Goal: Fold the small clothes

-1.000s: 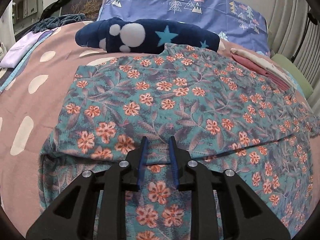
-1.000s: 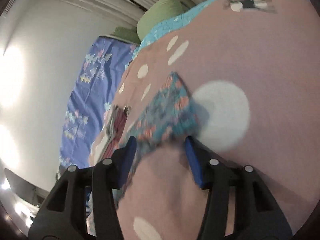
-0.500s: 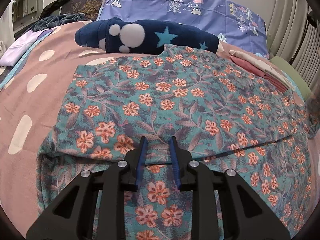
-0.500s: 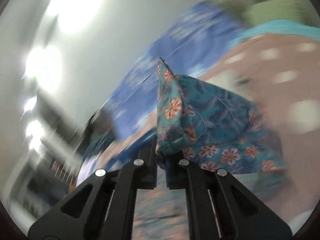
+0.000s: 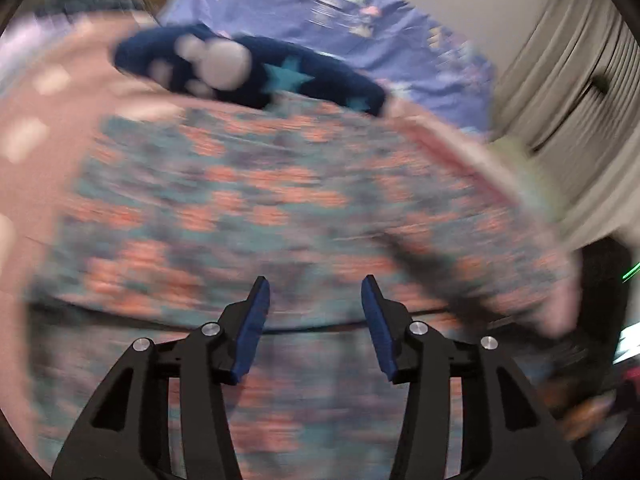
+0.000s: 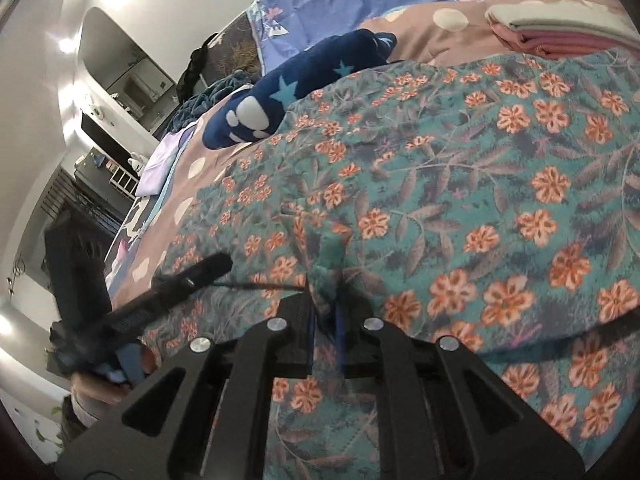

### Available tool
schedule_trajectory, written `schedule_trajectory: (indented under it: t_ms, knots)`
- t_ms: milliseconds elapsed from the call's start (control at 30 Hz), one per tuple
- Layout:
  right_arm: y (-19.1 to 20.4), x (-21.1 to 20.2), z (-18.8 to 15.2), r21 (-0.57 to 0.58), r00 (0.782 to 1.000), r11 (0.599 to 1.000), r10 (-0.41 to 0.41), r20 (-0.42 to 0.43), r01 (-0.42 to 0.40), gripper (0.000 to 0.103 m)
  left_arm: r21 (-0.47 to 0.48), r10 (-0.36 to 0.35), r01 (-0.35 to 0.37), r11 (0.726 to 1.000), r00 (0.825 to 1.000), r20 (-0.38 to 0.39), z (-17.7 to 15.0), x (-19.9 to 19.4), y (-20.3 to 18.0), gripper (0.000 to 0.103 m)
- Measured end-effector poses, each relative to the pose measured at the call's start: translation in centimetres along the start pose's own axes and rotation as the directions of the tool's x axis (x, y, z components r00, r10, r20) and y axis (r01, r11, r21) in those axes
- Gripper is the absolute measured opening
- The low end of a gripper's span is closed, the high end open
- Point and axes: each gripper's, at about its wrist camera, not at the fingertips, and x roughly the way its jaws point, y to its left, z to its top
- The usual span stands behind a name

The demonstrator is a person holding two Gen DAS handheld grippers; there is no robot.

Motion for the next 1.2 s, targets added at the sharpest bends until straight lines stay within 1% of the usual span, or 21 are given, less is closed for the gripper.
schedule_trajectory:
  t_ms: [33,67,100,133,200,267,433,500,567,600,633,700,800,867,933,967,1000,1033,1067,1133,1200]
  knots:
    - [0.0,-0.1,-1.0,-0.009,1.0,1.0,0.0,0.002,0.0,0.013,-0.039,-0.095,0.095,0.995,0.995,-0.021,0.3,0.3,-0.6,0.048]
    - [0.1,0.1,-1.4,-0.023,1.0,1.0,-0.001,0.002,0.001,0.013,-0.043,-0.138,0.136,0.99,0.99,-0.036,0.5,0.7,-1.4,0.049]
    - [-0.1,0.2,-1.8,-0.025,1.0,1.0,-0.004,0.002,0.004,0.013,-0.03,-0.156,0.155,0.988,0.986,-0.054,0.6,1.1,-2.2,0.052]
    - [-0.8,0.2,-1.5,-0.021,1.0,1.0,-0.002,0.001,0.002,0.013,-0.008,-0.159,0.159,0.987,0.984,-0.081,0.8,1.9,-3.2,0.058]
    - [-1.1,0.1,-1.5,-0.007,1.0,1.0,0.012,0.006,-0.012,0.013,0.023,-0.128,0.132,0.991,0.984,-0.126,0.8,3.4,-4.4,0.064]
    - [-1.2,0.1,-1.6,-0.005,1.0,1.0,0.016,0.009,-0.016,0.013,0.027,-0.094,0.1,0.995,0.983,-0.157,0.9,5.0,-5.2,0.064]
    - [-0.9,0.0,-1.8,-0.016,1.0,1.0,0.01,0.011,-0.01,0.014,-0.021,-0.087,0.085,0.996,0.982,-0.165,2.1,6.9,-6.1,0.066]
    - [-0.9,0.0,-1.9,-0.017,1.0,1.0,0.012,0.012,-0.012,0.014,-0.015,-0.066,0.064,0.998,0.983,-0.17,2.3,7.5,-6.6,0.065]
    - [-0.9,0.0,-1.9,-0.013,1.0,1.0,0.02,0.013,-0.02,0.015,0.032,-0.034,0.04,0.999,0.985,-0.17,2.4,7.8,-7.3,0.022]
    - [-1.0,-0.1,-1.9,-0.01,0.999,0.999,0.03,0.014,-0.03,0.016,0.049,-0.033,0.042,0.998,0.983,-0.183,2.5,8.0,-7.7,0.003]
    - [-1.2,-0.4,-2.0,-0.005,0.999,0.999,0.044,0.021,-0.044,0.016,0.048,-0.038,0.047,0.998,0.984,-0.175,2.6,7.8,-7.7,0.003]
    - [-1.6,-1.7,-2.0,0.003,0.995,0.997,0.08,0.065,-0.08,0.021,0.063,-0.064,0.072,0.995,0.99,-0.125,3.4,6.3,-8.5,0.003]
    - [-2.0,-3.8,-1.9,-0.016,0.978,0.988,0.153,0.139,-0.152,0.021,0.091,-0.107,0.111,0.99,0.993,-0.045,5.7,3.5,-10.3,0.003]
    - [-2.8,-4.3,-1.9,0.003,0.974,0.986,0.161,0.16,-0.164,0.025,0.129,-0.122,0.119,0.984,0.992,0.012,7.1,1.6,-11.5,0.003]
    - [-4.2,-4.0,-2.0,0.073,0.979,0.989,0.115,0.168,-0.129,0.027,0.168,-0.125,0.113,0.979,0.99,0.065,8.3,-0.1,-12.1,0.003]
    - [-5.1,-3.8,-2.0,0.132,0.982,0.986,0.074,0.174,-0.098,0.027,0.173,-0.123,0.108,0.979,0.989,0.08,8.6,-0.6,-12.0,0.003]
    - [-6.1,-3.9,-2.0,0.197,0.982,0.979,0.024,0.187,-0.061,0.021,0.174,-0.12,0.102,0.979,0.988,0.096,9.0,-1.2,-11.8,0.003]
    - [-6.8,-4.0,-2.1,0.242,0.98,0.97,-0.013,0.197,-0.036,0.011,0.171,-0.113,0.094,0.981,0.987,0.111,9.4,-1.8,-11.2,0.003]
    - [-7.6,-4.1,-2.1,0.289,0.978,0.957,-0.044,0.203,-0.017,0.007,0.166,-0.105,0.084,0.983,0.987,0.12,9.7,-2.2,-10.7,0.003]
    - [-8.1,-4.0,-2.3,0.322,0.978,0.947,-0.071,0.197,0.003,0.003,0.15,-0.082,0.062,0.987,0.987,0.137,10.0,-2.9,-9.4,0.003]
    - [-7.4,-3.9,-2.3,0.297,0.975,0.954,-0.109,0.193,0.047,0.003,0.113,-0.051,0.034,0.993,0.987,0.151,10.3,-3.8,-7.5,0.003]
